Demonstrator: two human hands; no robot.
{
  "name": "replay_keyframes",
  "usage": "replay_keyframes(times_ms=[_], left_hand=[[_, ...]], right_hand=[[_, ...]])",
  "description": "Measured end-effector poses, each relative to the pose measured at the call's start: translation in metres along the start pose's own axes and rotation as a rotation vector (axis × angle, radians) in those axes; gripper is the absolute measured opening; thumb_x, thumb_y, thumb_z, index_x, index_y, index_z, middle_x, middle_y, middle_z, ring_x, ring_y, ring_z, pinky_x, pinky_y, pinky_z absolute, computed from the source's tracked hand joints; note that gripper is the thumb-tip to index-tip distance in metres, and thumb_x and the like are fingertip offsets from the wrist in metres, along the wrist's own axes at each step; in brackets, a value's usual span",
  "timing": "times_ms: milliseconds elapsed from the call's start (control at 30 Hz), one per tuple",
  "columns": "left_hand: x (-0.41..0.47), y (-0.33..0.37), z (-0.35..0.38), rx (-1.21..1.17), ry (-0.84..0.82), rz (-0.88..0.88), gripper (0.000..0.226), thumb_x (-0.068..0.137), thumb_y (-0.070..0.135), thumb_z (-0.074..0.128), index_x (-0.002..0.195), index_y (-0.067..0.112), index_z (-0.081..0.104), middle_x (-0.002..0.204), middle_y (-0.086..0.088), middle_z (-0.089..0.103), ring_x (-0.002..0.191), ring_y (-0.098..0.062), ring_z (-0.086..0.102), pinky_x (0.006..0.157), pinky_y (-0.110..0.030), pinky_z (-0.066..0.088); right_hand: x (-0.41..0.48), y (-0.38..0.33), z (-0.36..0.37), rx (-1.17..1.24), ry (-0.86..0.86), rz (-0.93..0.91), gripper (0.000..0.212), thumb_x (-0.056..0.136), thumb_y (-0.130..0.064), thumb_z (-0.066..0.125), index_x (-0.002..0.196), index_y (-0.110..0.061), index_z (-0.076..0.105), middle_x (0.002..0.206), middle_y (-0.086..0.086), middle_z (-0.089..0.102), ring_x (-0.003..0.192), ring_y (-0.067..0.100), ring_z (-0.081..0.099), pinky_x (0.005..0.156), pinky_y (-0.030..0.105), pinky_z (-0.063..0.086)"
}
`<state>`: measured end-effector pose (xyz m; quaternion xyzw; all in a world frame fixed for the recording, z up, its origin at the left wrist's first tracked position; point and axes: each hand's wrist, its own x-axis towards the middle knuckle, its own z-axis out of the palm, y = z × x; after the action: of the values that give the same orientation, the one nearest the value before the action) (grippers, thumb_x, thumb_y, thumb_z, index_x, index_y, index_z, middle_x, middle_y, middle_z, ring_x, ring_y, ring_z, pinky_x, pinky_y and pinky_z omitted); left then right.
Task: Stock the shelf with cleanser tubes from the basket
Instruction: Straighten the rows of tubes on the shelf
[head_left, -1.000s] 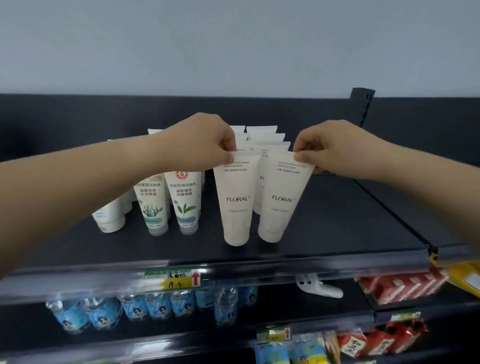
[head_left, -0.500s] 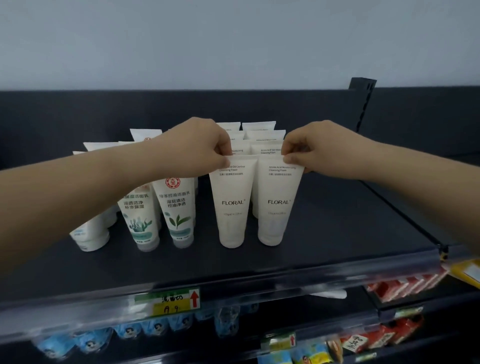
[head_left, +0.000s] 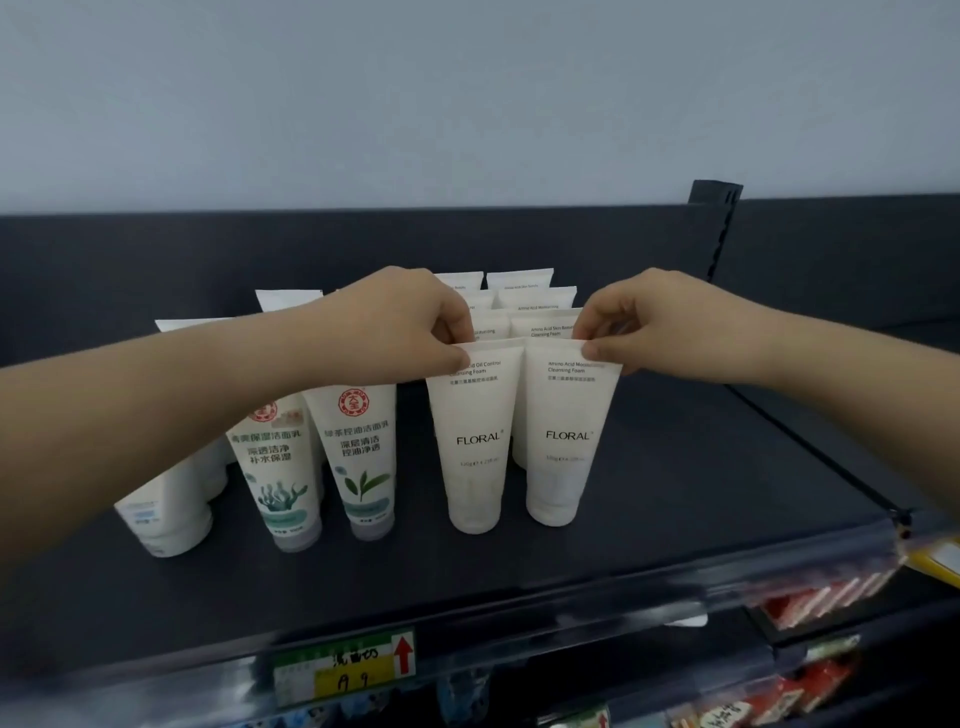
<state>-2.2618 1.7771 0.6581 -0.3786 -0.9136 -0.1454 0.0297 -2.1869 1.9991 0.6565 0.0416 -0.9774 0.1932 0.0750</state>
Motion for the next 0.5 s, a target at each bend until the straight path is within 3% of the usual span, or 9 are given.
replay_keyframes(times_ms=[167,300,367,500], left_hand=[[0.003,-0.003,0.0,0.026,-0.002,0.049,0.013,0.087,0.03,0.063,0.098,0.026,0.069,0.087,0.015,0.067,0.084,0.004,0.06,0.077,-0.014,0.047],[0.006,-0.005,-0.007,-0.026,0.0,0.053,0.014,0.086,0.038,0.062,0.09,0.029,0.072,0.078,0.021,0.066,0.076,0.009,0.06,0.07,-0.012,0.046],[0.009,-0.004,-0.015,-0.076,0.043,0.047,0.02,0.085,0.044,0.059,0.083,0.029,0.072,0.071,0.019,0.068,0.073,0.005,0.063,0.068,-0.017,0.049],[0.018,-0.009,-0.03,-0.223,0.144,0.007,0.025,0.086,0.046,0.057,0.079,0.027,0.071,0.078,0.012,0.072,0.08,-0.01,0.068,0.083,-0.037,0.055]], right_hand=[[0.0,0.0,-0.005,0.151,-0.004,0.036,0.004,0.084,-0.019,0.069,0.088,-0.02,0.071,0.084,-0.005,0.072,0.074,0.007,0.069,0.063,0.015,0.055],[0.006,0.0,-0.015,0.272,0.055,0.053,0.007,0.084,-0.017,0.069,0.089,-0.013,0.071,0.086,0.003,0.074,0.08,0.014,0.071,0.074,0.024,0.059],[0.012,0.002,-0.02,0.301,0.128,0.061,0.005,0.085,-0.017,0.068,0.088,-0.013,0.071,0.083,0.004,0.074,0.078,0.012,0.071,0.073,0.022,0.059],[0.033,0.009,-0.029,0.286,0.238,0.055,0.005,0.087,-0.016,0.065,0.087,-0.017,0.07,0.082,-0.003,0.071,0.069,0.005,0.068,0.068,0.016,0.057]])
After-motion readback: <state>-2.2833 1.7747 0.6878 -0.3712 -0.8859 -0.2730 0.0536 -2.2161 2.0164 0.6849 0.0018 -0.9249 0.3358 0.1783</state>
